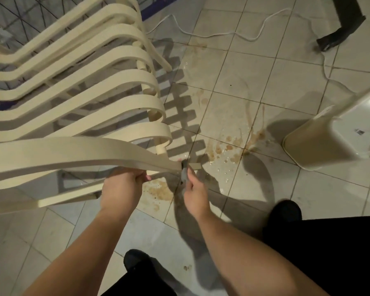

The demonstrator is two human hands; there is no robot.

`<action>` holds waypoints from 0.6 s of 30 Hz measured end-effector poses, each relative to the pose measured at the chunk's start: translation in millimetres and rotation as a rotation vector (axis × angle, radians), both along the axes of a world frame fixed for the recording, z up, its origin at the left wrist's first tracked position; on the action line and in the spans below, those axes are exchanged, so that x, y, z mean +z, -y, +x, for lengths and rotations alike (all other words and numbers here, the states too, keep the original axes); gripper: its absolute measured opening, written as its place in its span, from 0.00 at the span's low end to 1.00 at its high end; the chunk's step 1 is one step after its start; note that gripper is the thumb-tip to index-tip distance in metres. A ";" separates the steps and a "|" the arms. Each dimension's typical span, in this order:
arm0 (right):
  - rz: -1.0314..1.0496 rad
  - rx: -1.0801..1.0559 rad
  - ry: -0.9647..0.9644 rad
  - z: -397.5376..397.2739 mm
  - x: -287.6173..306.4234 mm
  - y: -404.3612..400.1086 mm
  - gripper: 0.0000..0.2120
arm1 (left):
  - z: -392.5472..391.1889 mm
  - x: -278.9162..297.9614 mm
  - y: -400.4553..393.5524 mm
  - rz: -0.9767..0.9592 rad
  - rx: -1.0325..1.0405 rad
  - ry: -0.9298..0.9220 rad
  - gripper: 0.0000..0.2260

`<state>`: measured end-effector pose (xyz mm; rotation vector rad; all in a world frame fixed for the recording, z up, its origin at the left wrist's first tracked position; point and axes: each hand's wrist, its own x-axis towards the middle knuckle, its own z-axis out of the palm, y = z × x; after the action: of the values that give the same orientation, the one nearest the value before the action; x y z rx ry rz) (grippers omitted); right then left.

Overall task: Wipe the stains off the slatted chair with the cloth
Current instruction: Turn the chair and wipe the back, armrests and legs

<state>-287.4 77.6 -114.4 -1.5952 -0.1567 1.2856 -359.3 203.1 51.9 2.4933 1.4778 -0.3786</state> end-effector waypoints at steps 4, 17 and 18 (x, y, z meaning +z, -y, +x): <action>-0.272 -0.028 0.008 39.8 -32.6 1.7 0.21 | -6.0 -4.8 -0.7 0.025 -0.022 0.021 0.12; -0.136 0.064 0.172 26.3 -40.0 -28.1 0.28 | -14.5 -18.4 2.7 0.184 -0.104 0.102 0.04; -0.166 0.094 0.164 31.4 -40.9 -29.5 0.26 | -14.9 -19.1 2.6 0.175 -0.093 0.100 0.04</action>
<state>-256.0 107.1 -155.3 -1.8550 -0.2345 1.2655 -374.2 200.5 32.7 2.6803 1.4161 -0.1414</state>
